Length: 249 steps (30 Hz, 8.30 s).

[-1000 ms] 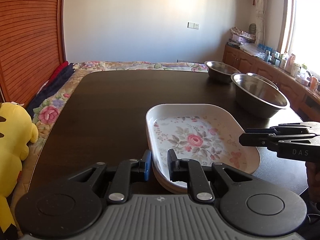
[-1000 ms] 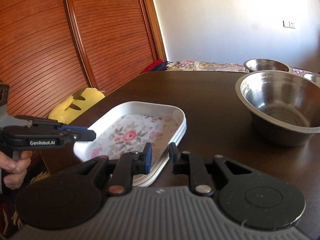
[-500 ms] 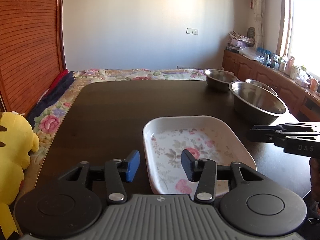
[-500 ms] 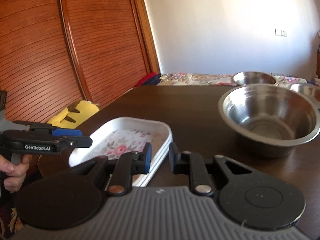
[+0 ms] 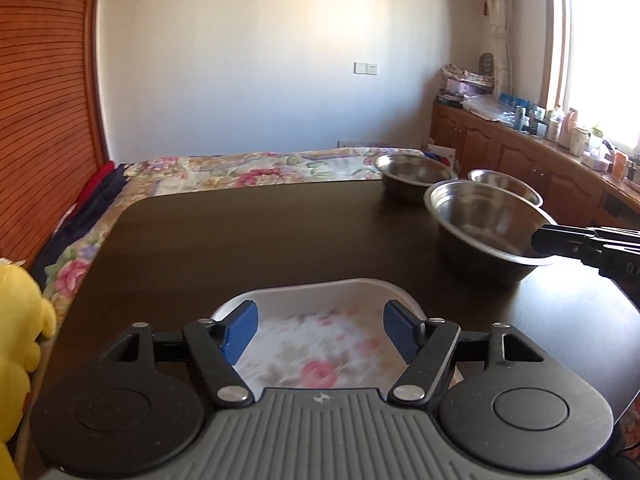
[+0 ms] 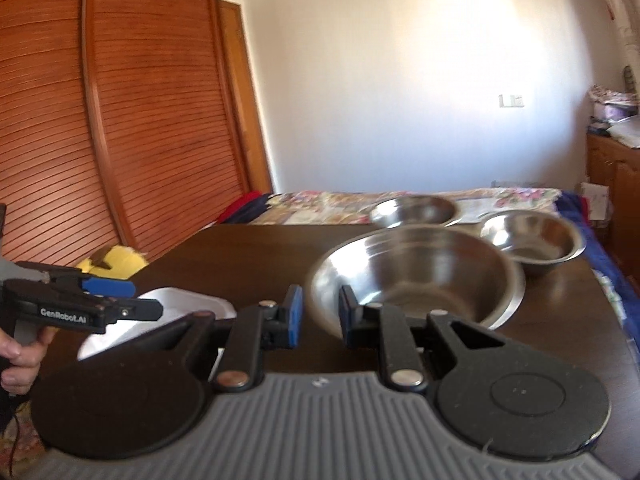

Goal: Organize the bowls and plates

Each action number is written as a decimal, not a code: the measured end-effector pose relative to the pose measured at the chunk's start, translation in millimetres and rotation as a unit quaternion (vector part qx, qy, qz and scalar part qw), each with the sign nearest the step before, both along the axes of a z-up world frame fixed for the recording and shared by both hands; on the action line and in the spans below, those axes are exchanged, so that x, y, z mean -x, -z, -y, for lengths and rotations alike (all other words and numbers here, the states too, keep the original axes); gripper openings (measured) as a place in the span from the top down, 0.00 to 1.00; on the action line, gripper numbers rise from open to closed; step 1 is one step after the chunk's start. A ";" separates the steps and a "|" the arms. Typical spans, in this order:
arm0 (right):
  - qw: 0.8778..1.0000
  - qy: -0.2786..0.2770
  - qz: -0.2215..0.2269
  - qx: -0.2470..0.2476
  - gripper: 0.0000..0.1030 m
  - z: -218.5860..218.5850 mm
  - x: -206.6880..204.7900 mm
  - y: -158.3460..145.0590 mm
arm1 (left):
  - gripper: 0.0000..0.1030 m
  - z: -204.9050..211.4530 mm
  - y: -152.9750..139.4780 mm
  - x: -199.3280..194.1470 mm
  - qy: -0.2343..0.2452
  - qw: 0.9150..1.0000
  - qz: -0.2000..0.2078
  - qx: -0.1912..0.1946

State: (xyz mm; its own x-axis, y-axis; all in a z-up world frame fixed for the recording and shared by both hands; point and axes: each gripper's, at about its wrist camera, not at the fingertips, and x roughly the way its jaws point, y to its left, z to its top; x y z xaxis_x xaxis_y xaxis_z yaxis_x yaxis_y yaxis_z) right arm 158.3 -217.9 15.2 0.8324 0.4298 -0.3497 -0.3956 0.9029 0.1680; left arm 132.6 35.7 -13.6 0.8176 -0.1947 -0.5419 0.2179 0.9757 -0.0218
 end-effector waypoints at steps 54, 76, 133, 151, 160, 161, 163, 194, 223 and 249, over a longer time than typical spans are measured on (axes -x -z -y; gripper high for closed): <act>0.998 0.050 -0.040 -0.030 0.60 87.8 -88.5 35.4 | 0.59 118.7 14.4 -99.2 0.060 0.997 -0.037 0.020; 0.997 0.032 -0.044 -0.063 0.77 94.9 -91.7 36.8 | 0.71 123.2 11.3 -93.0 0.069 0.996 -0.043 0.023; 0.997 0.059 -0.042 -0.019 0.77 70.2 10.6 35.5 | 0.71 106.2 20.1 15.7 0.089 0.995 -0.028 0.029; 0.997 0.054 -0.047 -0.018 0.77 69.5 8.3 36.9 | 0.70 107.5 22.5 14.3 0.093 0.995 -0.029 0.030; 0.998 0.061 -0.036 -0.003 0.71 77.3 10.6 25.9 | 0.52 100.1 19.9 13.2 0.085 0.995 -0.025 0.035; 0.998 0.061 -0.032 -0.001 0.71 78.8 11.7 22.9 | 0.50 97.7 18.4 13.0 0.083 0.996 -0.022 0.037; 0.998 0.060 -0.026 0.004 0.71 82.2 12.9 16.0 | 0.47 93.4 15.3 11.9 0.080 0.996 -0.018 0.040; 0.997 0.045 -0.018 0.055 0.61 110.3 -77.9 -23.0 | 0.37 97.7 -22.9 -90.2 0.069 0.998 0.009 0.009; 0.988 -0.031 -0.123 0.093 0.62 51.6 -237.5 -3.0 | 0.47 113.1 2.8 -241.1 0.048 0.996 -0.065 0.032; 0.979 -0.040 -0.188 0.063 0.83 42.8 -257.3 5.8 | 0.77 113.0 9.7 -251.9 0.048 0.992 -0.095 0.060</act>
